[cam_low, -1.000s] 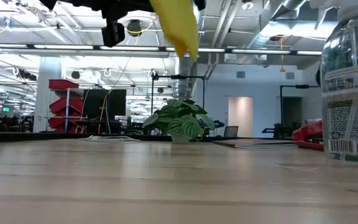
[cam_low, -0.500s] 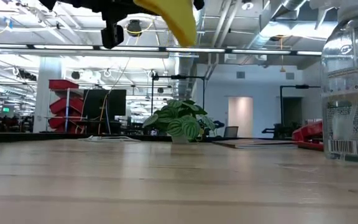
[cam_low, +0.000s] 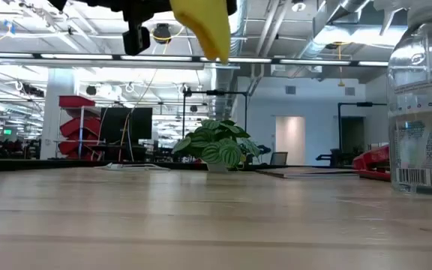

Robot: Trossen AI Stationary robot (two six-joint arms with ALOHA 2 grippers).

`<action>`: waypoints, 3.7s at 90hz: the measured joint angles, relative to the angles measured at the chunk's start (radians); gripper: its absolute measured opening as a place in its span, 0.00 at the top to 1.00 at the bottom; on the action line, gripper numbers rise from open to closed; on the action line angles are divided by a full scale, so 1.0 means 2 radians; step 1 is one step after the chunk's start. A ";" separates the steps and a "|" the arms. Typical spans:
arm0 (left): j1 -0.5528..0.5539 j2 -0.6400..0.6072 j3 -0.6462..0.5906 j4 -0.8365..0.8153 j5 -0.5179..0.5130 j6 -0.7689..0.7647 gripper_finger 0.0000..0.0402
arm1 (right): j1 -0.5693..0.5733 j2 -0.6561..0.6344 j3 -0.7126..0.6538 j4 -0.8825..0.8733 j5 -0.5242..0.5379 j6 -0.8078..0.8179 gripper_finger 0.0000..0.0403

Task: Apply microfiber cloth
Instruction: Wipe the back and front of the cellphone with the yellow microfiber cloth

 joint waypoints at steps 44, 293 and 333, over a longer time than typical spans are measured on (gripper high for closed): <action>0.000 0.000 0.000 0.002 0.012 0.003 0.99 | 0.030 -0.038 0.000 -0.018 0.163 -0.028 1.00; 0.008 -0.001 0.014 0.123 -0.058 0.029 0.99 | 0.070 -0.024 0.000 -0.026 0.214 0.138 1.00; 0.011 -0.001 0.012 0.130 -0.094 0.030 0.99 | 0.045 -0.005 0.001 -0.005 0.199 0.139 1.00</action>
